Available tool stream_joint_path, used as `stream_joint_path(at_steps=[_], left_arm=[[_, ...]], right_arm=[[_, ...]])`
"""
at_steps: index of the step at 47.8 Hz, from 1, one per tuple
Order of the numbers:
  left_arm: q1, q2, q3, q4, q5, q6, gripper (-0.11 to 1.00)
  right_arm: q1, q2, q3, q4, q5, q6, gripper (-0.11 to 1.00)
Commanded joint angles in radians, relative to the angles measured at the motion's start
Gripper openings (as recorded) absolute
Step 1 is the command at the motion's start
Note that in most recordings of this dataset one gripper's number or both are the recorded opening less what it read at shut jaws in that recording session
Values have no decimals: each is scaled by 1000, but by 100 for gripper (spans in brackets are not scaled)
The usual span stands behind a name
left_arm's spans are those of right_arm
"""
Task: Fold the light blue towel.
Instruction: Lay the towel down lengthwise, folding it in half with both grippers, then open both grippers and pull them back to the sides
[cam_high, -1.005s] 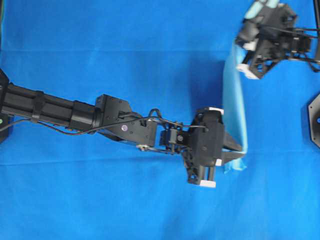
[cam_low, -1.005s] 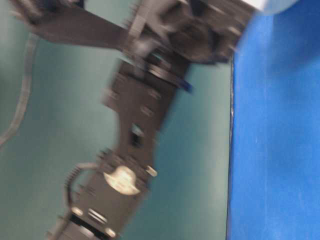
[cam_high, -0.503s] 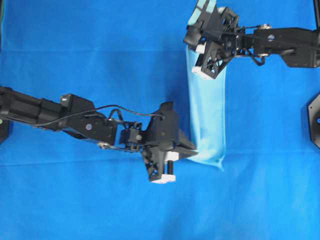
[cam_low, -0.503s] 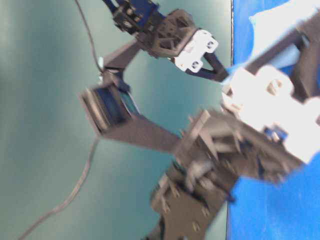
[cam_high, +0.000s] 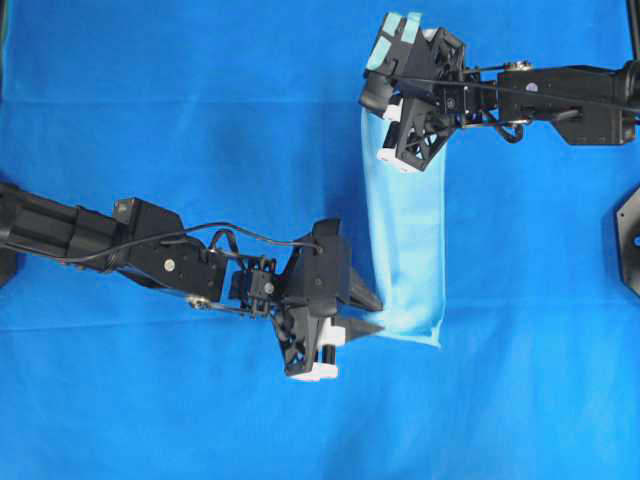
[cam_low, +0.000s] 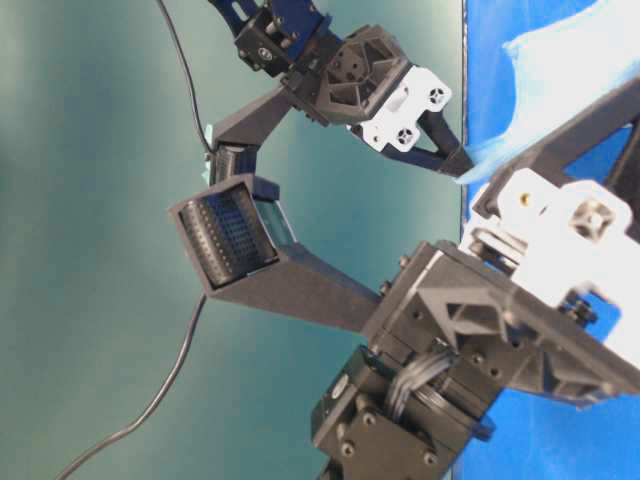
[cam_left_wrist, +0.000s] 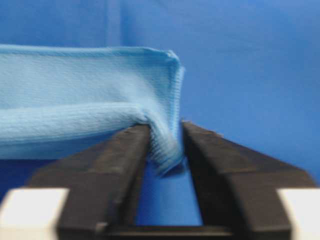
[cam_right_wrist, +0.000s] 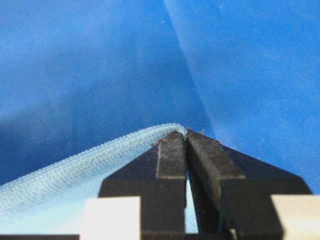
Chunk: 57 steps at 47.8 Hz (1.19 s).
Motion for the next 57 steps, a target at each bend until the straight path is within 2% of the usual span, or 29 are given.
stream_joint_path(at_steps=[1,3,10,12,17,24,34,41,48,57], left_arm=[[-6,-26,-15,3,0,-2,32],[-8,-28,-15,3,5,-2,41],[-18,-57,-8,3,75,-3,71],[-20,-74,-8,3,107,-3,76],[-28,-133,-6,3,221,-6,83],[-26,-232,20,8,337,5,84],[11,-356,107,11,348,14,83],[58,-420,181,11,304,15,83],[118,-474,264,11,189,18,83],[178,-551,393,11,14,83,83]], right_arm=[[6,-11,-12,-2,-6,6,4],[8,-11,-12,-2,-6,6,11],[25,-20,-12,-3,21,-2,55],[32,-32,-11,-3,31,-2,62],[44,-69,-8,-3,55,-3,57],[61,-147,14,-5,81,-3,56],[94,-301,106,-5,74,9,56],[109,-425,204,3,40,20,56],[120,-543,299,23,-20,43,56],[123,-661,440,32,-169,80,56]])
